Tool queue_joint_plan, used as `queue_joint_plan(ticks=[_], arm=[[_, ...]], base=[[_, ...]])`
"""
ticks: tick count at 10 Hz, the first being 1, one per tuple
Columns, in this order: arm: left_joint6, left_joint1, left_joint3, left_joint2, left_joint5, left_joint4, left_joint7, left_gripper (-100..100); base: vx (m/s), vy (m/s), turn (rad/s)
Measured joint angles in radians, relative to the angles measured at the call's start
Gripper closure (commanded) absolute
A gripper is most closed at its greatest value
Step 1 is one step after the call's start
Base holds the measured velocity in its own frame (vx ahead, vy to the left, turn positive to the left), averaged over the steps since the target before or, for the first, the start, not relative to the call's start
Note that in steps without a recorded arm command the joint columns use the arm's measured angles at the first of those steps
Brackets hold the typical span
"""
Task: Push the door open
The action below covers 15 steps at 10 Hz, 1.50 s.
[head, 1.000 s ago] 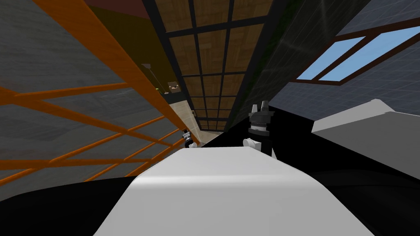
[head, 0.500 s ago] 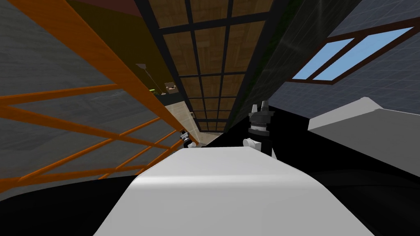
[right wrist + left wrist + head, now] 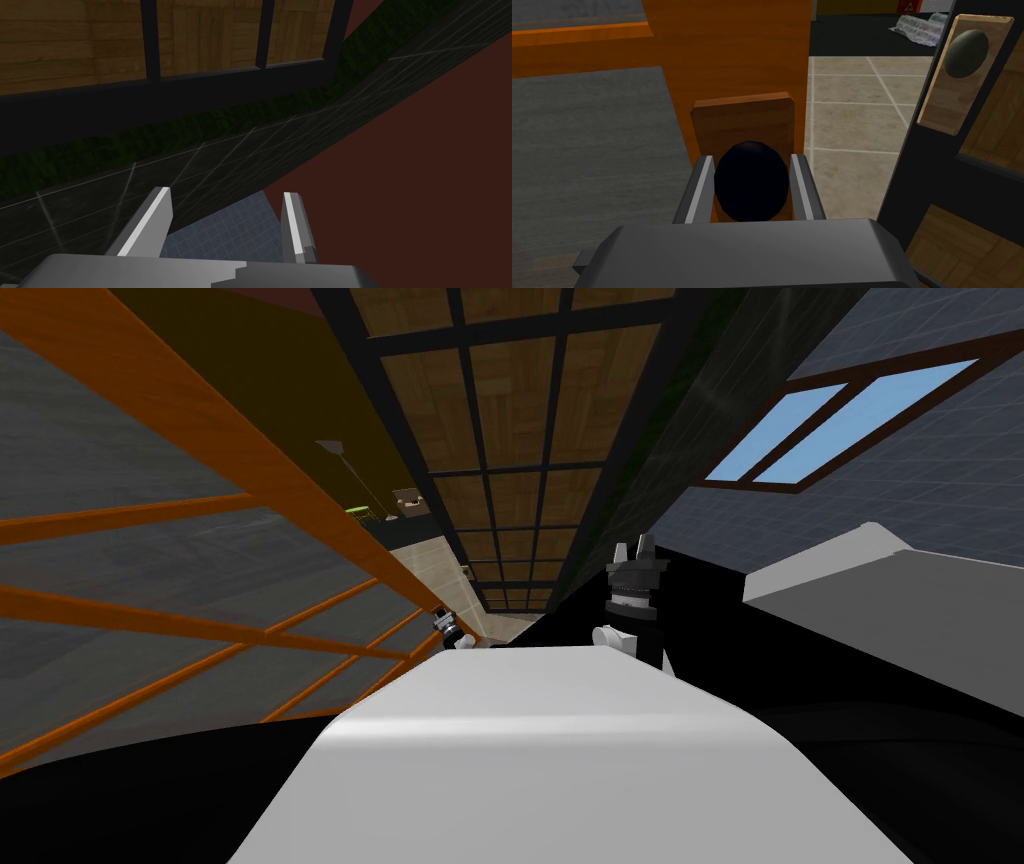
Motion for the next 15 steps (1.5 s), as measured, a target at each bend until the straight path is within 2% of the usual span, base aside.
queue_joint_plan(ticks=[1, 2, 3, 5, 6, 7, 8, 9, 10, 12, 13, 15], arm=[[0.007, 0.010, 0.018, -0.007, 0.006, -0.022, -0.013, 100], [0.024, 0.033, 0.038, -0.018, 0.012, -0.065, -0.034, 100], [0.016, 0.022, 0.045, -0.015, 0.013, -0.051, -0.033, 100], [-0.012, -0.011, 0.057, -0.002, 0.012, 0.013, -0.007, 100], [-0.023, -0.017, 0.072, -0.006, 0.015, 0.030, -0.004, 100], [-0.024, -0.015, 0.089, -0.007, 0.019, 0.031, -0.006, 100], [-0.008, -0.007, 0.112, -0.012, 0.028, 0.004, -0.022, 100], [-0.008, -0.006, 0.130, -0.016, 0.031, 0.001, -0.031, 100], [-0.032, -0.027, 0.146, -0.008, 0.032, 0.044, -0.017, 100], [-0.030, -0.018, 0.167, -0.008, 0.037, 0.022, -0.020, 100], [-0.028, -0.022, 0.185, -0.008, 0.043, 0.028, -0.023, 100], [-0.034, -0.020, 0.217, -0.019, 0.049, 0.025, -0.033, 100]], base=[[0.090, 0.043, -0.078], [0.059, 0.035, -0.012], [0.024, 0.022, 0.000], [0.046, 0.024, -0.064], [0.079, 0.040, -0.080], [0.088, 0.052, -0.065], [0.099, 0.075, -0.064], [0.103, 0.069, -0.064], [0.069, 0.042, -0.019], [0.063, 0.038, -0.054], [0.072, 0.046, -0.060], [0.077, 0.049, -0.060]])
